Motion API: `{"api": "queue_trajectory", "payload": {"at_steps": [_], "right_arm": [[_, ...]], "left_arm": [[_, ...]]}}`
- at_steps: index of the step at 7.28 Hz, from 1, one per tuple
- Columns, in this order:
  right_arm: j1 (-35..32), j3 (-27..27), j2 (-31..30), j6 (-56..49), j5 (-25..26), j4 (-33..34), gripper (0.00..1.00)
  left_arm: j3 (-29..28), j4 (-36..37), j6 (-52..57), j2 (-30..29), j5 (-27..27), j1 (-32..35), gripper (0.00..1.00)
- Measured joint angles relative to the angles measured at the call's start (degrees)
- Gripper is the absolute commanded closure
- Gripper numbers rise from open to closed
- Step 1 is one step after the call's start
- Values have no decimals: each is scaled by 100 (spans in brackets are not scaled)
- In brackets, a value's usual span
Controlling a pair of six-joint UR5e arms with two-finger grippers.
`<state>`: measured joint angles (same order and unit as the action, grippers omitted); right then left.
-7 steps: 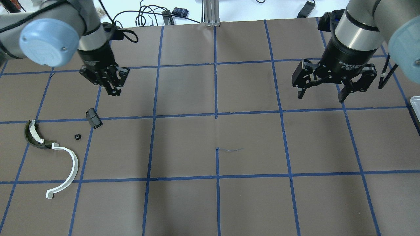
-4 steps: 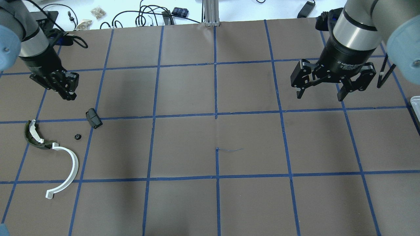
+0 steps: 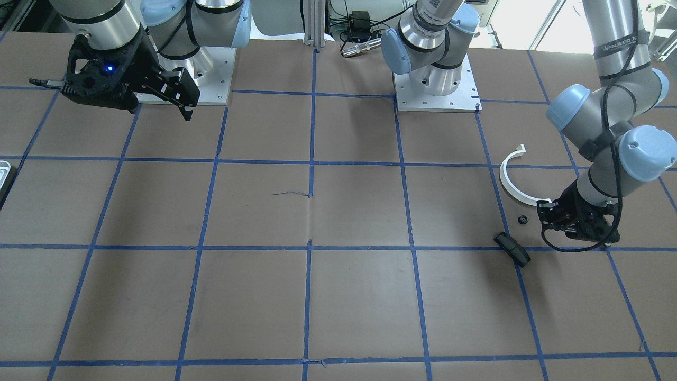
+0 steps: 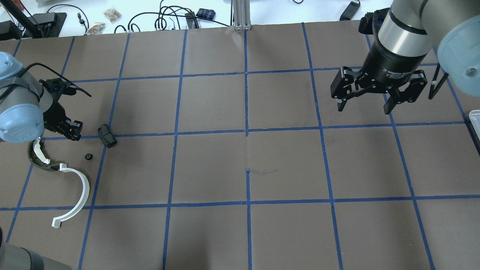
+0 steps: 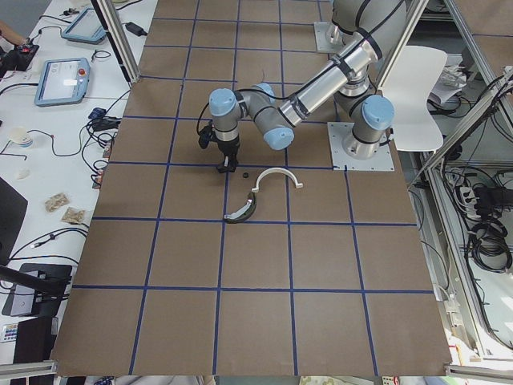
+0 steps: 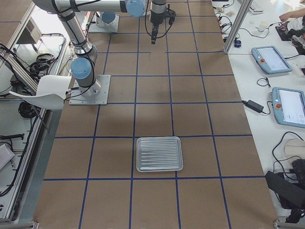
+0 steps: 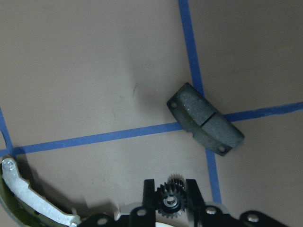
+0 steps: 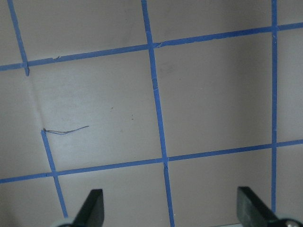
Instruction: Place bearing gear from tray to pile
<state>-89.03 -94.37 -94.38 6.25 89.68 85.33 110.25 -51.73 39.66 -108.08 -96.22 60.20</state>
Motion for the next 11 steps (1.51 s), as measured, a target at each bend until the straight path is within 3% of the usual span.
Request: {"api": "queue_trajectory", "payload": {"at_steps": [1,2,3,8,11], "right_arm": [[0,0,0,-2,3,28,0],[0,-8,-5,-1,5,39,0],[0,-19,-11,-1,5,45,0],[0,-32,-19,-45,9,54,0],[1,-14,-26,-51,14,60,0]], "left_arm": [[100,105,65,-61,5,-104,100],[164,140,99,-80,4,-152,26],[201,152,108,-81,7,-175,0],[-38,-374,-145,219,106,-38,0],[-1162,-2541,-1517,819,287,579,0]]}}
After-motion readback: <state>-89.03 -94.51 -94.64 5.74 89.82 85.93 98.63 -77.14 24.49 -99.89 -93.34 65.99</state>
